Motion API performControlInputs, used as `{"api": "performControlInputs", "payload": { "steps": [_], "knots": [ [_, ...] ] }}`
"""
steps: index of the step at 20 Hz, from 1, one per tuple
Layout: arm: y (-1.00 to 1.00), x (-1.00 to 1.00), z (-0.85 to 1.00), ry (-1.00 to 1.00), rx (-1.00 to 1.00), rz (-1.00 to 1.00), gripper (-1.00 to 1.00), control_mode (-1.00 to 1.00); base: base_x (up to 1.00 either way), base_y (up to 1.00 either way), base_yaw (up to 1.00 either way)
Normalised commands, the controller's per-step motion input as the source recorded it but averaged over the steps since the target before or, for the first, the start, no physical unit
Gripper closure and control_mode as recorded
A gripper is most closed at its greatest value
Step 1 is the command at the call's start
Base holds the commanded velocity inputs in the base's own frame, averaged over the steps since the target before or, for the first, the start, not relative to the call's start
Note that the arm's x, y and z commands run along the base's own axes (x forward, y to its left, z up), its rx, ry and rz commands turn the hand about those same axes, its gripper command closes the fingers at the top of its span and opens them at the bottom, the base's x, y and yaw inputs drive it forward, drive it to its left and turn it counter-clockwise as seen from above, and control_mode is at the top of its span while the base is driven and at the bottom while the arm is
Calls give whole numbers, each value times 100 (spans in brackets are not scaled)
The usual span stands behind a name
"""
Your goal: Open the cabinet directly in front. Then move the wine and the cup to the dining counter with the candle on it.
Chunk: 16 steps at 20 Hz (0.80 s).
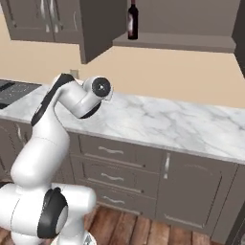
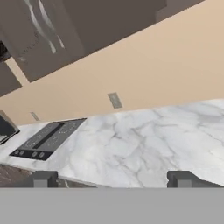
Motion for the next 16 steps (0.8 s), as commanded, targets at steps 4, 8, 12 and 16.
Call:
{"api": "performControlInputs", "payload": {
  "steps": [4, 8, 12, 16],
  "knots": [
    [0, 0, 0, 0, 0, 0, -100, 100, 59, -100, 3],
    [0, 0, 0, 0, 0, 0, -100, 100, 83, -87, 1],
    [0, 0, 0, 0, 0, 0, -100, 100, 100, -47, 4],
    [0, 0, 0, 0, 0, 0, -100, 100, 99, -1, 0]
  ]
}}
